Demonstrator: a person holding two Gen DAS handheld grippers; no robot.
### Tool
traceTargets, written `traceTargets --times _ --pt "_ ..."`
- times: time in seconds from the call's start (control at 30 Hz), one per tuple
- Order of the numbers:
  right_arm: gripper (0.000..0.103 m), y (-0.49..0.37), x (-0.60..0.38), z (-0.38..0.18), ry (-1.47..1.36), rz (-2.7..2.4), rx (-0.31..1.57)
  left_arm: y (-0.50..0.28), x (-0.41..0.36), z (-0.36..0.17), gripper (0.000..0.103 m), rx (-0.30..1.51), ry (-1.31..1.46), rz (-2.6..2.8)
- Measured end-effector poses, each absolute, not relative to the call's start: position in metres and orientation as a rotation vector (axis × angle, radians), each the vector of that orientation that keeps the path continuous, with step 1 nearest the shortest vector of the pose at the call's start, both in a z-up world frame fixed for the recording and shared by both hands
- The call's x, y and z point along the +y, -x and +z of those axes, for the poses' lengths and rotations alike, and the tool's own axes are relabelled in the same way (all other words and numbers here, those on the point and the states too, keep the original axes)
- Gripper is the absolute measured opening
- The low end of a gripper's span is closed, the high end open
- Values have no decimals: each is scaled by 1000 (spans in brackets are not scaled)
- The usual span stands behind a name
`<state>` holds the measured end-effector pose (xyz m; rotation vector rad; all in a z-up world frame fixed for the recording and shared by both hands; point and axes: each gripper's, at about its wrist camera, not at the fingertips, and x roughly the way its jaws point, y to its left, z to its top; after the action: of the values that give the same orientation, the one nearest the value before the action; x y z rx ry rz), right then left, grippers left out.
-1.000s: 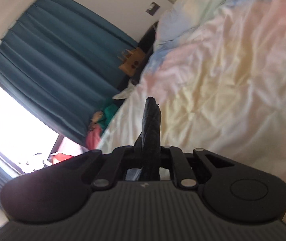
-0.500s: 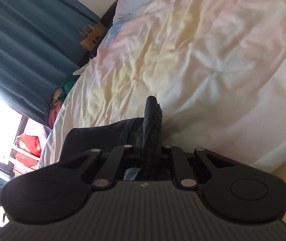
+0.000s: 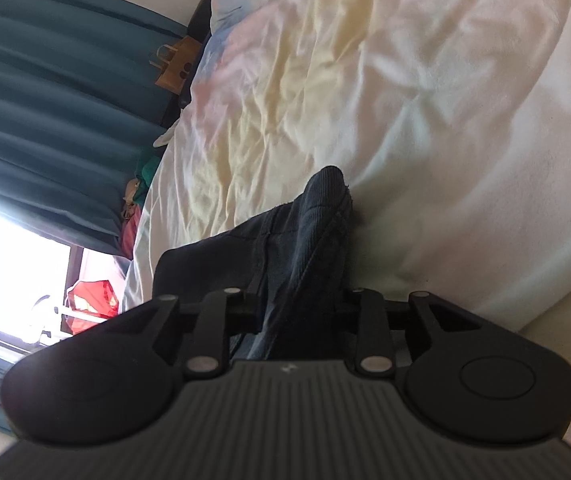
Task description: Fold clothes
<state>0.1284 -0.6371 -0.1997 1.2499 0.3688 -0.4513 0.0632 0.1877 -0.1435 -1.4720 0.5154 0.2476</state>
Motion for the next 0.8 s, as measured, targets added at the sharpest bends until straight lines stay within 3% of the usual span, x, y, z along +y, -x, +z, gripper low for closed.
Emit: traceTargets --times 0.07,0.13,0.2,0.33,0.6,0.8 --pt "30 -132 -636 -198 -1227 -442 362 -68 197 -148 70 507 1499 291" --pt "28 -136 -635 -195 -1196 -441 352 -73 204 -151 50 498 1511 327" --pt "11 -139 -635 -192 -1161 -452 336 -76 212 -150 41 507 1530 340" --pt "6 -141 -637 -184 -1118 -481 303 -78 226 -135 19 514 1495 354" --pt "5 -116 -648 -185 -1244 -545 216 -49 264 -47 11 424 1286 361" --pt "5 -96 -648 -177 -1226 -589 182 -18 286 -4 9 539 1278 360"
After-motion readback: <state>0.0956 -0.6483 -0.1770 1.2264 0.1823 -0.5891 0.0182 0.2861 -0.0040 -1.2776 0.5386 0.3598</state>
